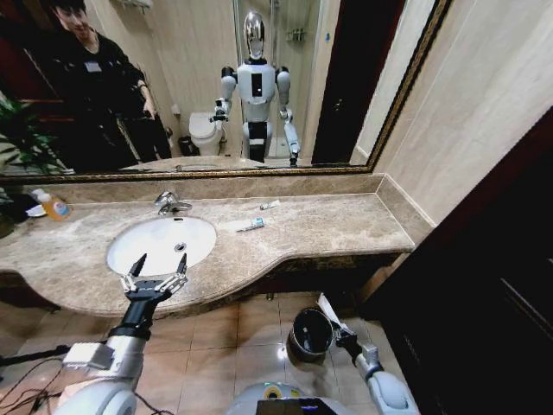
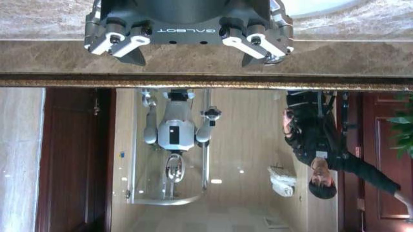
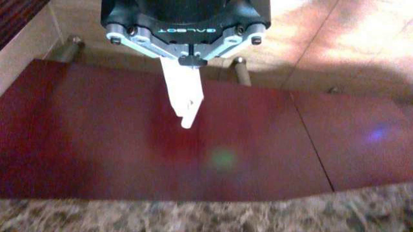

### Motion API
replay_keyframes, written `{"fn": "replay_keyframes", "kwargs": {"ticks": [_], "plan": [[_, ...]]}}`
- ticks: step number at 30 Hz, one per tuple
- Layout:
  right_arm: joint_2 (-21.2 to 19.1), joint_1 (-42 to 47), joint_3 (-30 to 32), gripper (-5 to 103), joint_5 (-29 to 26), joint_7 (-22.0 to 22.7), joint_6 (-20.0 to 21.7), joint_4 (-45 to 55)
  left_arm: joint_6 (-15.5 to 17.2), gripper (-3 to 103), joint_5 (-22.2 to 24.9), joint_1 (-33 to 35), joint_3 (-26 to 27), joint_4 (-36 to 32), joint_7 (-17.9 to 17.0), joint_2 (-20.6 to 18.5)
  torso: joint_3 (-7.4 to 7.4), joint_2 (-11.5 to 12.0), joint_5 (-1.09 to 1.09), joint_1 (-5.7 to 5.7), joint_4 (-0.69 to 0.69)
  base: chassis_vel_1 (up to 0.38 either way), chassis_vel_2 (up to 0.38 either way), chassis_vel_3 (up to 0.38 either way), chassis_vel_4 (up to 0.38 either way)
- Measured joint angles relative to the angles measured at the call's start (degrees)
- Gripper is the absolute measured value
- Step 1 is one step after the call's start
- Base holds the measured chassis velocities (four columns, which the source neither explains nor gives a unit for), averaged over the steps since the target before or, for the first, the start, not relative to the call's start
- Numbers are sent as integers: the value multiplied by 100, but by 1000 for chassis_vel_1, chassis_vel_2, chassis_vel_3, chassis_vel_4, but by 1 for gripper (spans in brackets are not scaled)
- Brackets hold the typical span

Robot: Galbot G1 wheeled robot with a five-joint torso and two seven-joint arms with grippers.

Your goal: Pick up the trash from the sink and place it in the trash bin.

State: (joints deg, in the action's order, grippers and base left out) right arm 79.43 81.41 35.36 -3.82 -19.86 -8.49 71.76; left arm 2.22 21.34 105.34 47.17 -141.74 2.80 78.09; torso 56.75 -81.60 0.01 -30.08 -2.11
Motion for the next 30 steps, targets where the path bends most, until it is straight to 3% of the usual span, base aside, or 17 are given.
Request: {"fn": "replay_keyframes", "kwargs": {"ticks": [14, 22, 30], "plan": [[221, -723, -73, 0, 69, 291, -428, -1561, 0, 100, 0, 0, 0, 0, 0, 0, 0, 0, -2, 0, 0, 0, 0, 0, 0], [450, -905, -115, 0, -375, 392, -364, -1761, 0, 100, 0, 0, 0, 0, 0, 0, 0, 0, 0, 0, 0, 0, 0, 0, 0], [581, -1010, -142, 0, -329, 429, -342, -1830, 0, 100, 0, 0, 0, 0, 0, 0, 0, 0, -2, 0, 0, 0, 0, 0, 0]]}}
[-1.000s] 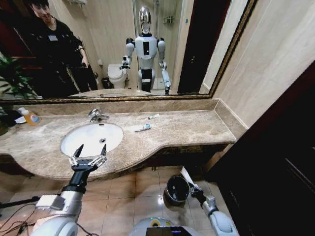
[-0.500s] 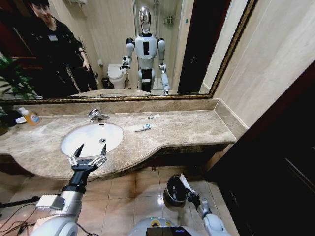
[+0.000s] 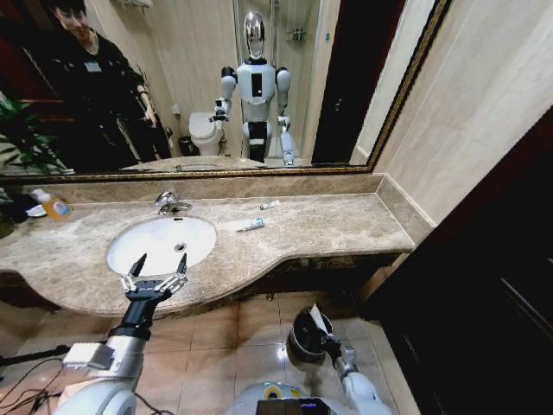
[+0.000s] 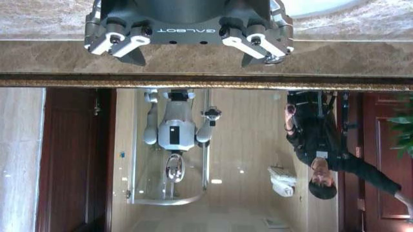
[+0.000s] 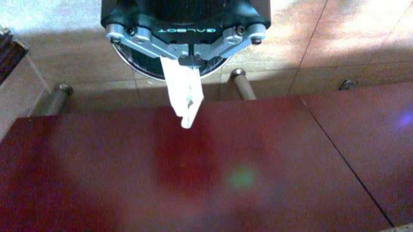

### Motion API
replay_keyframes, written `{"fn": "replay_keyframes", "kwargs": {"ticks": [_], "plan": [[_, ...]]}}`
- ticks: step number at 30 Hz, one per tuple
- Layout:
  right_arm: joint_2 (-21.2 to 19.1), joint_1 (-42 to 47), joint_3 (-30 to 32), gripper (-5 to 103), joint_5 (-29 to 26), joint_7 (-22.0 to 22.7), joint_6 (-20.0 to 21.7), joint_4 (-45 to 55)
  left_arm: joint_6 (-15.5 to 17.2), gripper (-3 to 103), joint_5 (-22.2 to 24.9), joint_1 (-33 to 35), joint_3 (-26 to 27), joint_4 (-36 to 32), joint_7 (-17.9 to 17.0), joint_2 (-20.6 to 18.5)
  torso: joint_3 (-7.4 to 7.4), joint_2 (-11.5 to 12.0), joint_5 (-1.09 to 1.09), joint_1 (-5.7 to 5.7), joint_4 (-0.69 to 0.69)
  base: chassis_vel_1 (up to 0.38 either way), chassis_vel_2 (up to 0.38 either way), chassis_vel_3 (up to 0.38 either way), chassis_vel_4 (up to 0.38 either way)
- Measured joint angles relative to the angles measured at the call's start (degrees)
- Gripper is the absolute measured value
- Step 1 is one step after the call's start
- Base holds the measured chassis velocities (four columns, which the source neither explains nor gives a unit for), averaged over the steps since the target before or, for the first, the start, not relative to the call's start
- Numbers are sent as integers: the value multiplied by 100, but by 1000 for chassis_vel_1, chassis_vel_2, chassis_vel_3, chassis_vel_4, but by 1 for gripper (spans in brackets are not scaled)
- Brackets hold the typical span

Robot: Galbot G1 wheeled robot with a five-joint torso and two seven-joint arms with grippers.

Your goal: Pick up the trash from the sink and place it in the trash bin.

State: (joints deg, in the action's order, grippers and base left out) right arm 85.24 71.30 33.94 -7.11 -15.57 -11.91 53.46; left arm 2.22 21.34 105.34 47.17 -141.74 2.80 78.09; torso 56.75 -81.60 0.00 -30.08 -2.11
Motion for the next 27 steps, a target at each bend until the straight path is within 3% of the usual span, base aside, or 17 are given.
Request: {"fn": "replay_keyframes", "kwargs": {"ticks": [16, 19, 21, 24, 26, 27], "plan": [[-61, 75, 1, 0, 222, 33, 157, 128, 0, 100, 0, 0, 0, 0, 0, 0, 0, 0, 1, 0, 0, 0, 0, 0, 0], [-65, 86, -3, 16, 261, 72, 142, 120, 0, 100, 0, 0, 0, 0, 0, 0, 0, 0, 0, 0, 0, 0, 0, 0, 0], [-55, 80, -3, 16, 261, 115, 133, 119, 0, 100, 0, 0, 0, 0, 0, 0, 0, 0, 1, 0, 0, 0, 0, 0, 0], [-21, 55, -3, 32, 259, 268, 116, 126, 0, 100, 0, 0, 0, 0, 0, 0, 0, 0, 0, 0, 0, 0, 0, 0, 0], [-13, 53, -4, 32, 259, 293, 111, 136, 0, 100, 0, 0, 0, 0, 0, 0, 0, 0, 0, 0, 0, 0, 0, 0, 0], [-9, 55, -7, 37, 259, 309, 109, 148, 0, 100, 0, 0, 0, 0, 0, 0, 0, 0, 0, 0, 0, 0, 0, 0, 0]]}}
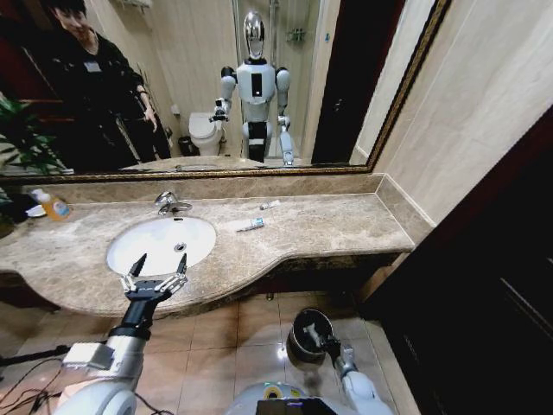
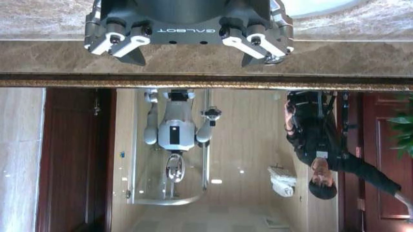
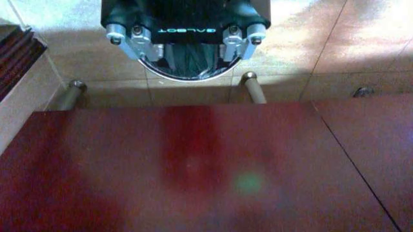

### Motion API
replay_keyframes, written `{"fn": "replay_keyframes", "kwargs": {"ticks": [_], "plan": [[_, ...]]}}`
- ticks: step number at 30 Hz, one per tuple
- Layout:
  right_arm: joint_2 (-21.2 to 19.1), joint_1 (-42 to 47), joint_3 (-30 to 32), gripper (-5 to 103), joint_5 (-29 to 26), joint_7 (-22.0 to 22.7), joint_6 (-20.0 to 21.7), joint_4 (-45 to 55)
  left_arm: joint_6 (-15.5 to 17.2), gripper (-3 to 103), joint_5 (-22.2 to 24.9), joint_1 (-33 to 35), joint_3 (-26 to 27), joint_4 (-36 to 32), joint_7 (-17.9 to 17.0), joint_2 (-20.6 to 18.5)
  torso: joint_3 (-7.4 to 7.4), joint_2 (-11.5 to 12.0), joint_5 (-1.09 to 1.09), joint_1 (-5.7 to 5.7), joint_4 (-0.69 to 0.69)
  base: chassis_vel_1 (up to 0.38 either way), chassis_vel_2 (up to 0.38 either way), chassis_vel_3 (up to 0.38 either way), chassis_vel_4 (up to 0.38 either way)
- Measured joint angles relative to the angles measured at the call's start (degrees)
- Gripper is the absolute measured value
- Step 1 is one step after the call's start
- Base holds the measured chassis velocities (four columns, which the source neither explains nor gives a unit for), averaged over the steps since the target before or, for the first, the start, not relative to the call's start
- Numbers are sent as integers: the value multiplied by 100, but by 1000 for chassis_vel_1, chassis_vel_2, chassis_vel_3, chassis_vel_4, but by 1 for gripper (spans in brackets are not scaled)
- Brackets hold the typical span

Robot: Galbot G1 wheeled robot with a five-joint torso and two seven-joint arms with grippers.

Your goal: Pick up the trash from the sink and place it in the trash bin.

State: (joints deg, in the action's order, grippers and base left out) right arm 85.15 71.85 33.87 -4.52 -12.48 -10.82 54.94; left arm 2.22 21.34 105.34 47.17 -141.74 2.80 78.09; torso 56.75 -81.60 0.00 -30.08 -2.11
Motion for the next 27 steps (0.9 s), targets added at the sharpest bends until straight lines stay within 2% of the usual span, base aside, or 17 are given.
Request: {"fn": "replay_keyframes", "kwargs": {"ticks": [3, 4, 6, 7, 9, 11, 12, 13, 18, 27], "plan": [[20, 24, -13, 54, 0, 29, -2, 56, 0, 100, 0, 0, 0, 0, 0, 0, 0, 0, 0, 0, 0, 0, 0, 0, 0], [20, 24, -13, 54, 0, 29, -2, 56, 0, 100, 0, 0, 0, 0, 0, 0, 0, 0, 0, 0, 0, 0, 0, 0, 0], [46, 51, -19, 66, 0, 42, -2, 115, 0, 100, 0, 1, 0, 0, 0, 0, 0, 0, 0, 0, 0, 0, 0, 0, 0], [46, 51, -19, 66, 0, 42, -2, 115, 0, 100, 0, 1, 0, 0, 0, 0, 0, 0, 0, 0, 0, 0, 0, 0, 0], [49, 57, -20, 77, -1, 45, -2, 155, 0, 100, 0, 0, 0, 0, 0, 0, 0, 0, 0, 0, 0, 0, 0, 0, 0], [50, 59, -20, 77, -2, 45, -1, 167, 0, 100, 0, 0, 0, 0, 0, 0, 0, 0, 0, 0, 0, 0, 0, 0, 0], [48, 64, -21, 82, -2, 45, 3, 189, 0, 100, 0, 0, 0, 0, 0, 0, 0, 0, 0, 0, 0, 0, 0, 0, 0], [42, 69, -24, 93, -2, 44, 5, 209, 0, 100, 0, 0, 0, 0, 0, 0, 0, 0, 0, 0, 0, 0, 0, 0, 0], [15, 74, -14, 100, -27, 15, 7, 236, 0, 100, 0, 0, 0, 0, 0, 0, 0, 0, 0, 0, 0, 0, 0, 0, 0], [-48, 143, 1, 100, -130, -64, 22, 342, 0, 100, 0, 0, 0, 0, 0, 0, 0, 0, 0, 0, 0, 0, 0, 0, 0]]}}
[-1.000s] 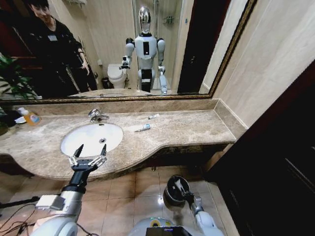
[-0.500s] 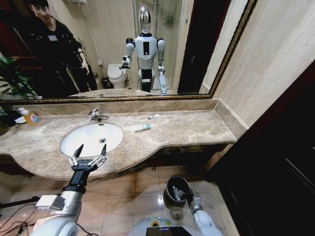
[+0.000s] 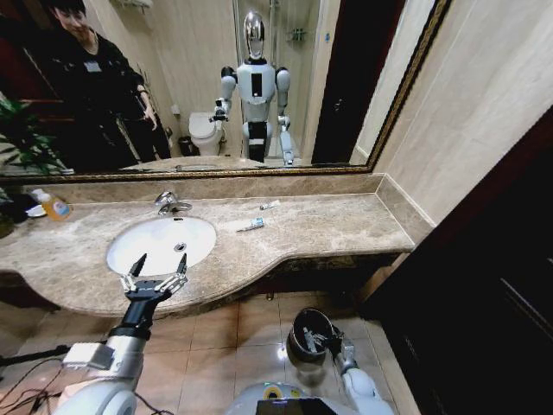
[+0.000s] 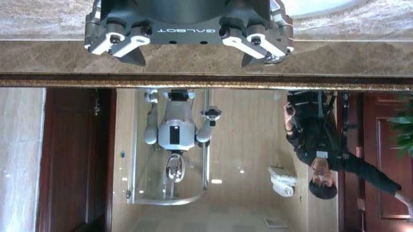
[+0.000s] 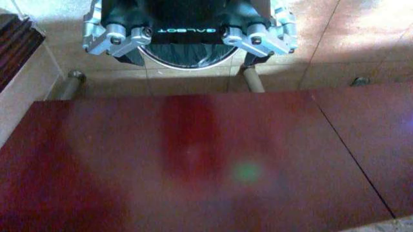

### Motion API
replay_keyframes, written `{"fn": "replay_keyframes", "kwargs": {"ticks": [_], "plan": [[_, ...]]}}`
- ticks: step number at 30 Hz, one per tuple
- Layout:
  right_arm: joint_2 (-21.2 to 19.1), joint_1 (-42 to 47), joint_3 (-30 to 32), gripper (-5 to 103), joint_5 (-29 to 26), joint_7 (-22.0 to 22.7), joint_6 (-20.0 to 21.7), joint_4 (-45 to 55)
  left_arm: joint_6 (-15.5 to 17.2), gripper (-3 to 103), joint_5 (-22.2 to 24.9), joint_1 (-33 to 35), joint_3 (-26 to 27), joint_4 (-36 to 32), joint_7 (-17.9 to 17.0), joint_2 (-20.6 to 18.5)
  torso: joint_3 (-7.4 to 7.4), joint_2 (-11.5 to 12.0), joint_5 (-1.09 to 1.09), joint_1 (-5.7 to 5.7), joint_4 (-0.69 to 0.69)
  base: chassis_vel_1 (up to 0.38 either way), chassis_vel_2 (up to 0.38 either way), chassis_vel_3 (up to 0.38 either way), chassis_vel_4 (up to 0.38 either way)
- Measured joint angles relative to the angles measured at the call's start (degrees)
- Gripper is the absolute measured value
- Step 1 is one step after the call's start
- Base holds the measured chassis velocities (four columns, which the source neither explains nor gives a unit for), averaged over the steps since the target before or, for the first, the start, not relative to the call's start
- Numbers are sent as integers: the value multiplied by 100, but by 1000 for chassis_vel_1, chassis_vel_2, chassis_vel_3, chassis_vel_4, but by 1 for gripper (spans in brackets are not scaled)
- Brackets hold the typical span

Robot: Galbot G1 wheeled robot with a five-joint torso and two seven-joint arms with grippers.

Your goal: Pick up the trash from the sink and place it in the trash bin.

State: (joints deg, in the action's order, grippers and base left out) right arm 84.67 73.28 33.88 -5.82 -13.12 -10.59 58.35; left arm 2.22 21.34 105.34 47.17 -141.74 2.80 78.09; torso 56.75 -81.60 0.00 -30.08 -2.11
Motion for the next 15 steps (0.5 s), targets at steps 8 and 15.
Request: {"fn": "replay_keyframes", "kwargs": {"ticks": [8, 15], "plan": [[-86, 658, -70, 100, -102, 158, 508, 1529, 0, 100, 0, 0, 0, 0, 0, 0, 0, 0, -2, 0, 0, 0, 0, 0, 0], [-492, 1278, -121, 100, -281, 58, 197, 2694, 0, 100, 0, 0, 0, 0, 0, 0, 0, 0, -2, 1, 0, 0, 0, 0, 0]]}}
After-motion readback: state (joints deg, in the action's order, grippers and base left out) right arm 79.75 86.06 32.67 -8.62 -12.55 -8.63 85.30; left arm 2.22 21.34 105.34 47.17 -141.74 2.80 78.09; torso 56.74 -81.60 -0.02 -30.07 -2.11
